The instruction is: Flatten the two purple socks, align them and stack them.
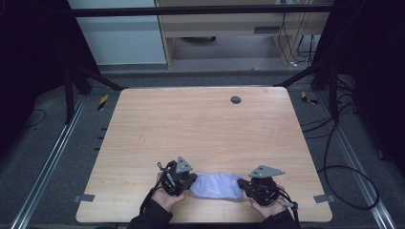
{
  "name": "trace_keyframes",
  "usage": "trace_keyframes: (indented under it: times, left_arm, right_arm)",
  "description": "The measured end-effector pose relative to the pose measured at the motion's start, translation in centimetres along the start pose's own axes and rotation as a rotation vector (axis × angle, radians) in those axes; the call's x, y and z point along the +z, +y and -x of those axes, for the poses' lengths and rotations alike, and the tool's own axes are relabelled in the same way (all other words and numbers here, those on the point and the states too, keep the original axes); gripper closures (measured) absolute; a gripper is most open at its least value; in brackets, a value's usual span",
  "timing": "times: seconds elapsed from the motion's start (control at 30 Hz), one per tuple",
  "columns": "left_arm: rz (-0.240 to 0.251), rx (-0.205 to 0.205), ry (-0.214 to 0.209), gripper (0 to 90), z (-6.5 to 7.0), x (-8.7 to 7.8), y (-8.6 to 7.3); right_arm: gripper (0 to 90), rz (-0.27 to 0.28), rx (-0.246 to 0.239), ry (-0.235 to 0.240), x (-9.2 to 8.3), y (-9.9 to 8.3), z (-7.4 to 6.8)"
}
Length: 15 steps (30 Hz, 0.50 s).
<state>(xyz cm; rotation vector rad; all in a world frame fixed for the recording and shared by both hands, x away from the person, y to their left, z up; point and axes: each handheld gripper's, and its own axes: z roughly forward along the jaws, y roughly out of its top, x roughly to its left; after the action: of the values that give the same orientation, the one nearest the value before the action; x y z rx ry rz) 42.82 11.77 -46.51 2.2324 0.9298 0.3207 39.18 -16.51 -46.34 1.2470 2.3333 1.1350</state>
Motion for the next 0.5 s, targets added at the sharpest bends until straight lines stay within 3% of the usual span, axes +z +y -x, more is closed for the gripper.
trace_keyframes:
  times: [0.5]
  left_arm:
    - [-0.045, 0.001, -0.008, 87.0, 0.0, 0.7, -0.8]
  right_arm:
    - [87.8, -0.080, 0.016, -0.018, 1.1, -1.0, 0.7]
